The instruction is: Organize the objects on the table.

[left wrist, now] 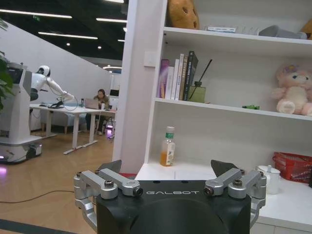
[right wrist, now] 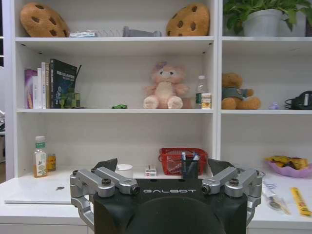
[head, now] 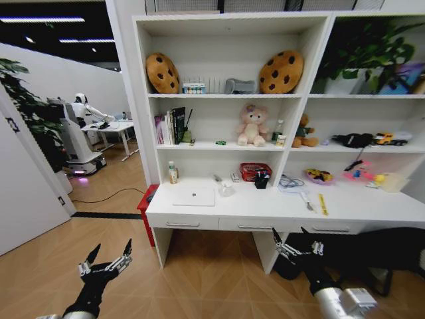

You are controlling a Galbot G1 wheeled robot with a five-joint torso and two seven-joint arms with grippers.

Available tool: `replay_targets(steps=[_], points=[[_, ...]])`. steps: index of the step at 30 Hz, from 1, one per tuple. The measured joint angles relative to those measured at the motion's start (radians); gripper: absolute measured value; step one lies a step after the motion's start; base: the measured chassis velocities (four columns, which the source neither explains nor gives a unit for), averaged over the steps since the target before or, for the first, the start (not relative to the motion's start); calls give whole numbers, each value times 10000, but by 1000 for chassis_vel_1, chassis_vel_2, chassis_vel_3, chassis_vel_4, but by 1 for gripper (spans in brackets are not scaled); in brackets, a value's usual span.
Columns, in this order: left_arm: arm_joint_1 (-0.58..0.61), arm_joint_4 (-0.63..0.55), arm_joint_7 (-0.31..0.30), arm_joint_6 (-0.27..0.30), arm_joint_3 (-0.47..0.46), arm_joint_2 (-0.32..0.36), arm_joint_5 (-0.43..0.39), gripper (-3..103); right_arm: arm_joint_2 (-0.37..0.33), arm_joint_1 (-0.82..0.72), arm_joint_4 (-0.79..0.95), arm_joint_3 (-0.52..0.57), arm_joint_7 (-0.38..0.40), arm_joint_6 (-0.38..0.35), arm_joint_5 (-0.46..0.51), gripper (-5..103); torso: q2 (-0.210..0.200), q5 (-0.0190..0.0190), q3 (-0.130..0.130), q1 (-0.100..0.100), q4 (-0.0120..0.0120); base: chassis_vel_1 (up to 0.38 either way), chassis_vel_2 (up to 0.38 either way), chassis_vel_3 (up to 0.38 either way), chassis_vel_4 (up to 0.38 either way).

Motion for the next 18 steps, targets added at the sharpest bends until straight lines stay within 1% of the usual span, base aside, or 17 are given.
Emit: replay_targets(steps=[1,2,3,4,5,6,7,8,9,10,11,13,18], points=[[-2,0,0,0,2,0,0,100,-1,5,0,1,0,0,0,100,-6,-5,4,4,5,-84,-1,-53,81],[-2,0,0,0,2,0,0,100,-1,5,0,1,0,0,0,100,-6,-5,4,4,5,-84,-1,-53,81],[-3,0,2,0,3,0,0,100,-1,3,0,2,2,0,0,100,-9,8,6,9,3,-84,-25,57,26],[-2,0,2,-1,3,0,0,100,-3,12,-1,1,1,0,0,100,-10,9,7,12,14,-73,-25,117,-51],[-2,0,2,-1,3,0,0,100,-3,12,-1,1,1,0,0,100,-10,9,7,12,14,-73,-25,117,-51],[-3,0,1,0,3,0,0,100,-3,13,0,2,1,0,0,100,-14,-5,9,18,16,-57,48,117,-21],[-3,1,1,0,2,-1,1,100,-3,15,0,0,0,0,0,100,-16,-2,9,22,21,-57,90,132,-21],[-3,1,1,0,2,-1,1,100,-3,15,0,0,0,0,0,100,-16,-2,9,22,21,-57,90,132,-21],[-3,0,1,0,3,0,0,100,-3,15,0,0,1,0,0,100,-17,4,10,24,16,-41,90,48,-83],[-3,0,1,0,2,0,0,100,-3,15,0,1,1,0,0,100,-16,-1,10,24,14,0,0,0,0],[-3,0,1,0,2,0,0,100,-2,13,0,1,1,0,0,100,-16,-4,9,22,7,0,0,0,0],[-2,0,1,0,1,0,0,100,-2,12,-1,1,1,0,0,100,-14,-1,7,17,5,0,0,0,0],[0,0,1,0,0,0,0,100,-1,11,0,0,1,0,0,100,-9,0,5,11,11,0,0,0,0]])
